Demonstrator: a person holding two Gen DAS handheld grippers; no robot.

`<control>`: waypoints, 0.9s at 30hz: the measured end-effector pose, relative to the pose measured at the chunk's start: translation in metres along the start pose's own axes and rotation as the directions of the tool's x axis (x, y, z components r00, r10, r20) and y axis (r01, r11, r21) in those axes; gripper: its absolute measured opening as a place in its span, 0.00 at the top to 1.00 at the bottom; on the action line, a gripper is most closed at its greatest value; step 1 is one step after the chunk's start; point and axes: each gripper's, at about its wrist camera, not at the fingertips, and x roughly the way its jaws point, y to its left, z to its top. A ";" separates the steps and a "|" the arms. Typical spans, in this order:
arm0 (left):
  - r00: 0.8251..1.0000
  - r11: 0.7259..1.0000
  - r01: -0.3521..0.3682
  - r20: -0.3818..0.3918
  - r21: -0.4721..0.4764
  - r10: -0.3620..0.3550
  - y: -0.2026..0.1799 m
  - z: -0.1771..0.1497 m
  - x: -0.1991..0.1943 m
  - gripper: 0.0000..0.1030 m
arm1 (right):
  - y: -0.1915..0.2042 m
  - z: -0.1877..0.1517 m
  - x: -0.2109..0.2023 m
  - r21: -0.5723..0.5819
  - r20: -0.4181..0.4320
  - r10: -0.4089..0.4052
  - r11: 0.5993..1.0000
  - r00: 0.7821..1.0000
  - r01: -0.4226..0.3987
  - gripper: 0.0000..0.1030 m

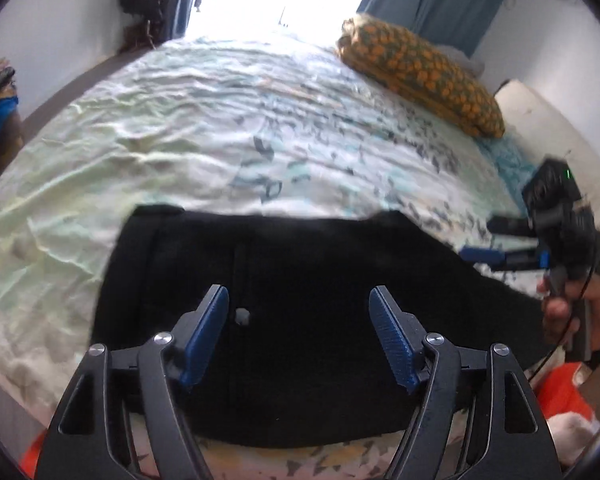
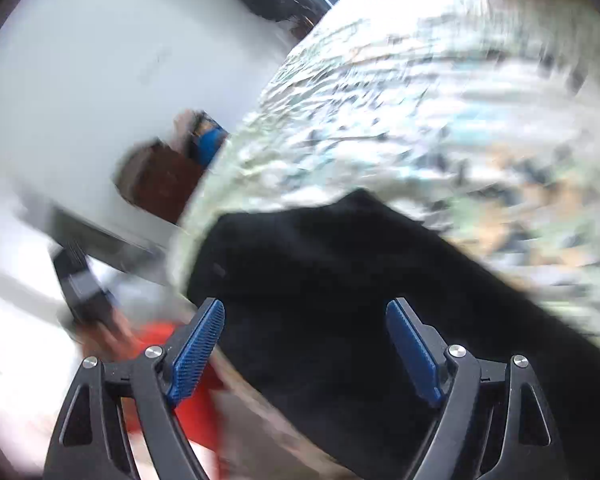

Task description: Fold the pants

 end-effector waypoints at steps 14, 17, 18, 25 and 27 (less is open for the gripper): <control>0.996 0.996 -0.043 0.069 -0.081 0.049 0.033 -0.015 -0.003 0.27 | -0.003 0.056 0.059 0.088 0.147 -0.095 0.993 0.985 0.083 0.14; 0.991 0.989 -0.121 -0.065 -0.086 0.116 0.038 -0.019 0.027 0.28 | 0.007 -0.021 0.041 -0.045 0.089 -0.194 0.979 0.977 0.199 0.11; 0.993 0.988 -0.111 -0.058 -0.107 0.106 0.041 -0.022 0.027 0.28 | -0.001 -0.052 0.034 -0.069 0.072 -0.251 0.964 0.965 0.256 0.11; 0.988 0.981 -0.132 0.057 -0.145 0.141 0.023 -0.015 -0.009 0.27 | -0.081 -0.195 -0.073 0.076 0.022 -0.336 0.940 0.942 0.334 0.12; 0.991 0.991 -0.087 0.091 -0.104 0.097 -0.003 -0.012 -0.010 0.27 | -0.083 -0.200 -0.119 0.103 0.112 -0.379 0.924 0.919 0.369 0.12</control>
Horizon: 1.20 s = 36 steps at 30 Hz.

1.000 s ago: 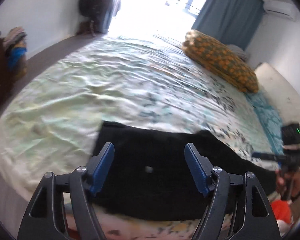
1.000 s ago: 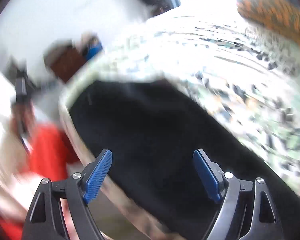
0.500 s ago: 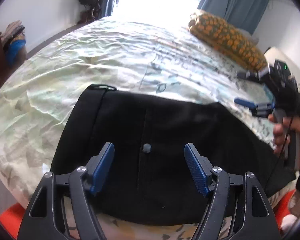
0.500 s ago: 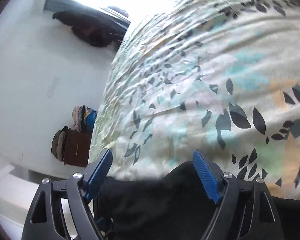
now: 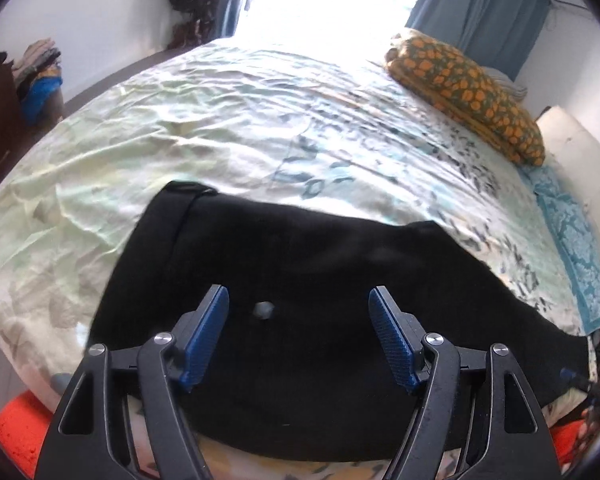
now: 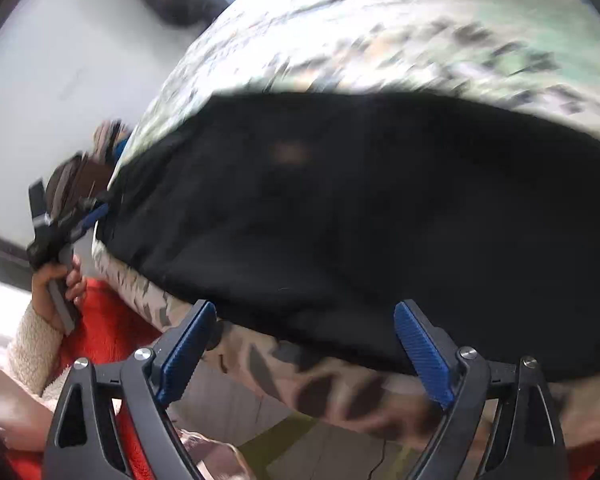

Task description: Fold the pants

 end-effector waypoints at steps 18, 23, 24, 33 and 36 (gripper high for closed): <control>0.992 0.979 -0.039 -0.112 0.198 0.062 -0.085 -0.040 0.025 0.27 | -0.255 -0.043 -0.161 0.480 0.209 -0.537 0.784 0.817 0.393 0.13; 0.991 0.954 -0.011 -0.124 0.301 0.051 -0.130 -0.039 0.037 0.27 | -0.214 -0.016 -0.136 0.221 0.224 -0.569 0.821 0.791 0.527 0.13; 0.991 0.951 -0.018 -0.118 0.310 0.057 -0.135 -0.035 0.041 0.27 | -0.206 -0.012 -0.128 0.167 0.233 -0.573 0.820 0.786 0.548 0.13; 0.997 0.965 -0.071 0.013 0.251 0.070 -0.151 0.040 0.100 0.24 | -0.174 -0.003 -0.088 0.077 0.226 -0.594 0.801 0.772 0.593 0.13; 0.974 0.964 -0.136 -0.146 0.227 0.172 -0.138 0.029 0.149 0.18 | -0.162 -0.003 -0.089 0.075 0.234 -0.606 0.791 0.760 0.607 0.13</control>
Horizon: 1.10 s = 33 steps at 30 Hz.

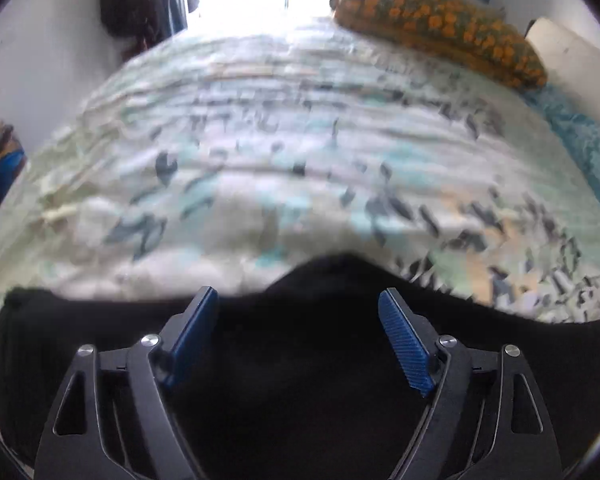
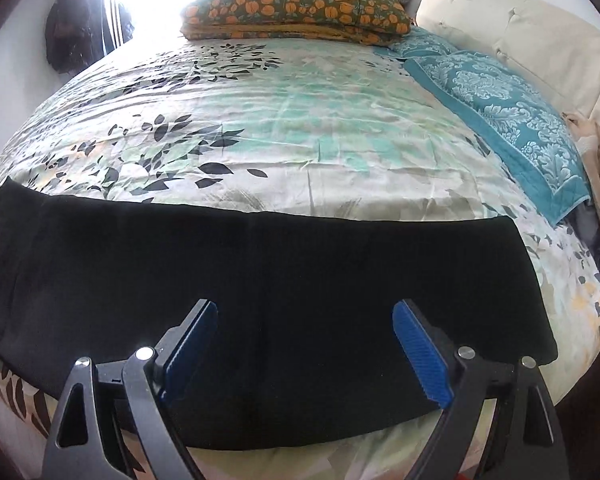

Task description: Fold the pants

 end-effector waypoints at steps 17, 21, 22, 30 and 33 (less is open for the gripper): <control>0.987 0.991 -0.102 0.134 0.090 0.090 -0.014 -0.026 0.005 0.12 | 0.015 -0.008 0.034 -0.039 -0.104 -0.011 0.999 0.994 0.007 0.02; 0.987 0.991 -0.104 0.135 0.090 0.091 -0.015 -0.026 0.005 0.12 | 0.006 -0.011 0.039 0.022 -0.119 0.016 1.000 0.993 -0.013 0.00; 0.987 0.990 -0.104 0.135 0.090 0.091 -0.015 -0.026 0.005 0.12 | 0.007 -0.011 0.038 0.017 -0.118 0.010 1.000 0.993 -0.008 0.00; 0.987 0.991 -0.104 0.135 0.089 0.092 -0.014 -0.026 0.005 0.12 | 0.008 -0.007 0.041 0.021 -0.121 -0.001 1.000 0.993 0.004 0.00; 0.987 0.991 -0.104 0.135 0.089 0.091 -0.014 -0.026 0.005 0.12 | 0.009 -0.008 0.040 0.017 -0.115 -0.009 1.000 0.993 0.011 0.00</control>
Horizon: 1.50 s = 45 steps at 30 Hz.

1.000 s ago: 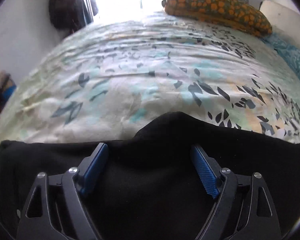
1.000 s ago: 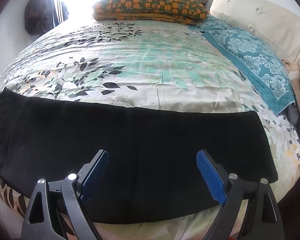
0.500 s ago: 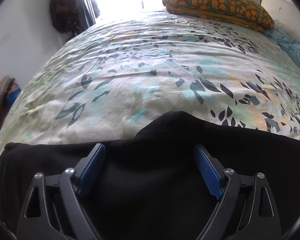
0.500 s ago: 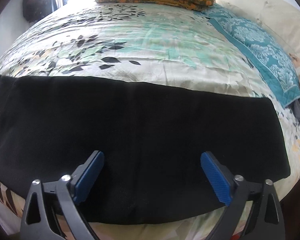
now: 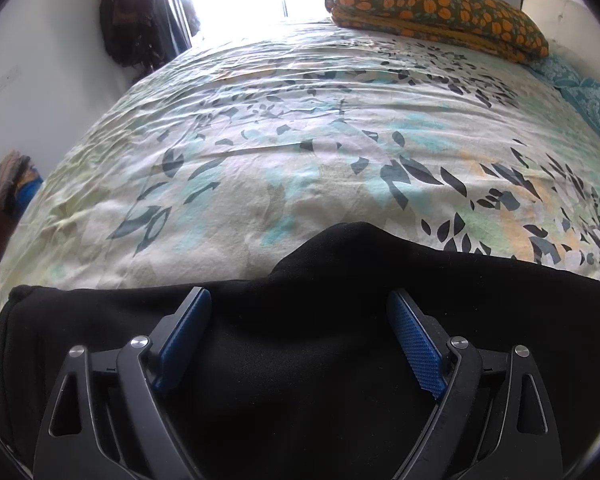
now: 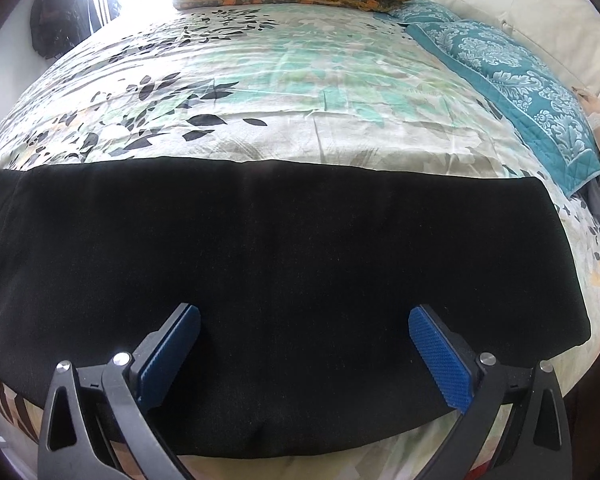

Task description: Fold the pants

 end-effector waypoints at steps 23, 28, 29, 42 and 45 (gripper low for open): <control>1.000 1.000 -0.001 0.000 -0.001 0.001 0.000 0.000 0.000 0.12 | 0.000 -0.001 -0.001 -0.006 0.005 -0.001 1.000 1.000 0.001 0.00; 1.000 1.000 -0.001 0.000 -0.001 0.001 0.000 0.000 0.000 0.12 | 0.000 -0.001 -0.001 0.000 0.005 0.006 1.000 1.000 -0.006 0.00; 1.000 1.000 -0.001 0.000 -0.001 0.001 0.000 0.000 0.000 0.12 | 0.000 -0.002 -0.001 0.002 0.005 0.010 1.000 1.000 -0.010 0.00; 1.000 1.000 -0.001 0.000 -0.002 0.001 0.000 0.000 0.001 0.12 | -0.095 -0.003 -0.082 0.368 0.317 0.143 0.893 0.938 -0.260 0.00; 1.000 1.000 -0.001 0.000 -0.002 0.001 0.000 0.000 0.001 0.12 | -0.172 -0.023 -0.096 0.622 0.419 0.115 0.686 0.901 -0.377 0.00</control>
